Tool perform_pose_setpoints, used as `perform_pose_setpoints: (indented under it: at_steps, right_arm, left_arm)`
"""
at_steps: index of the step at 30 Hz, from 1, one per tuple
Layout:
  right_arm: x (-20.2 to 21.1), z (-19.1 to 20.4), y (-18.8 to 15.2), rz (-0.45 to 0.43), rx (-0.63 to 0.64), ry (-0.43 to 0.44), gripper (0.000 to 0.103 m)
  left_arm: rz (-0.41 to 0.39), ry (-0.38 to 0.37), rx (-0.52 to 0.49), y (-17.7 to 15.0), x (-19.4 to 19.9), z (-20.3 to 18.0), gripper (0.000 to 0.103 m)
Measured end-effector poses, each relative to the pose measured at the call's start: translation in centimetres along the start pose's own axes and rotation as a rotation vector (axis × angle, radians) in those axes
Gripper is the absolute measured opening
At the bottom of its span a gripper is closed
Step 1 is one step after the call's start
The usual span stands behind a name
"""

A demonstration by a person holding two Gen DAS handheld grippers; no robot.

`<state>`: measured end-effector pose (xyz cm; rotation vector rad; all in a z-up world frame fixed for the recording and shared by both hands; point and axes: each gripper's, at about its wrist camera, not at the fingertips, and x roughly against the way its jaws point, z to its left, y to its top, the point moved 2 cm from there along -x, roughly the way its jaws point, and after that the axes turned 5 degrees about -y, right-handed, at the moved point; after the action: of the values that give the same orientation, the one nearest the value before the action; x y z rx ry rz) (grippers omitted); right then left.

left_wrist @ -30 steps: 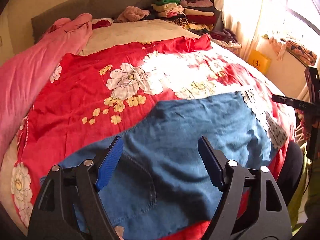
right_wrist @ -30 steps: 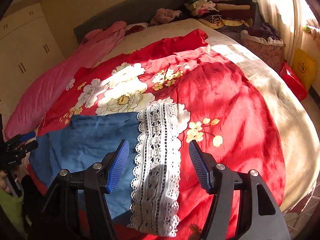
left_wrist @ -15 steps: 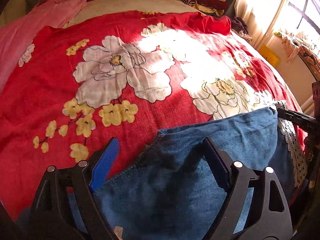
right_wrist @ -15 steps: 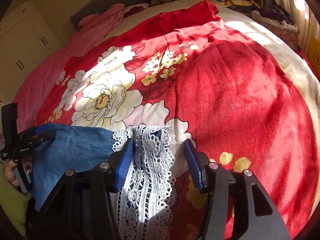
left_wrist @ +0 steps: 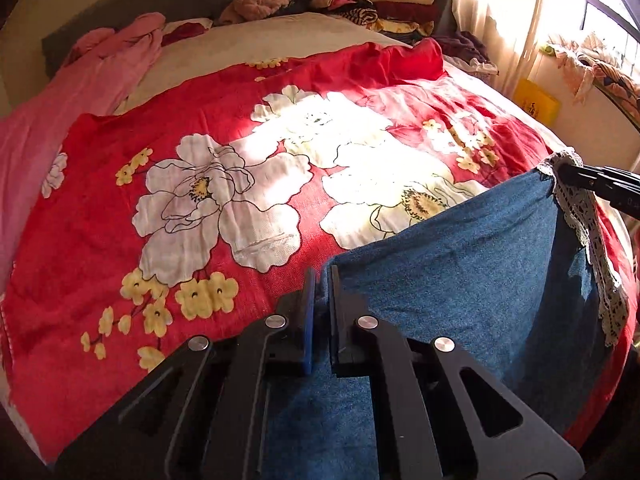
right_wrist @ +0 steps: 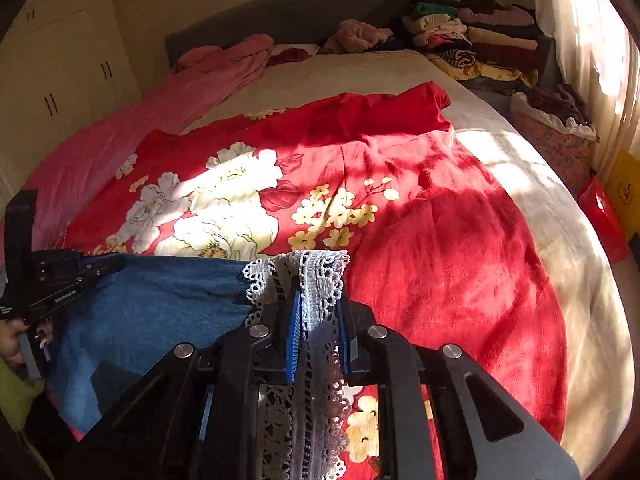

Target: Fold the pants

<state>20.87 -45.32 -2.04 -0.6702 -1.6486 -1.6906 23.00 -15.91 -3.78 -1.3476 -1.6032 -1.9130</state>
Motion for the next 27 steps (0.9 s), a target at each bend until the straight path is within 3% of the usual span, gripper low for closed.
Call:
perform_pose_setpoints:
  at_steps: [2,6,8,9,12,15,16,23,27]
  right_arm:
    - [-2.4,0.0,-0.9,0.057,0.002,-0.025,0.014]
    - [-3.4,-0.2,-1.8,0.045,0.000,-0.033,0.019]
    - [-3.0,-0.5,-1.9,0.030,-0.023,-0.056,0.039]
    - [-2.2,-0.8,-2.0,0.020,-0.043,-0.064,0.043]
    - [1.9,-2.3,-2.7,-0.065,-0.141,-0.003,0.045]
    - [5.9,-3.4,-4.6,-0.100,-0.183,0.092,0.055]
    - [6.7,-3.3,-5.6,-0.092,-0.172,0.109,0.055]
    - [8.5,-0.8,-11.7,0.013,-0.086,0.151,0.053]
    - [6.7,-0.3,-12.7,0.116,-0.088,0.100,0.053]
  left_arm:
    - [0.023,0.005,0.023,-0.7,-1.8,0.3,0.001]
    - [0.012,-0.002,0.041,-1.7,-2.9,1.0,0.005]
    - [-0.002,-0.016,0.052,-1.7,-2.6,1.2,0.006]
    - [-0.017,-0.021,0.065,-1.7,-2.0,1.4,0.008]
    - [-0.079,-0.023,0.089,-2.1,1.5,1.4,0.030]
    - [-0.121,0.033,0.074,-3.6,5.8,1.4,0.039]
    - [-0.127,0.042,0.076,-4.2,6.7,1.5,0.043]
    - [-0.143,0.150,0.141,-12.1,12.2,4.4,0.043]
    - [-0.055,0.247,0.174,-15.2,12.1,6.7,0.045]
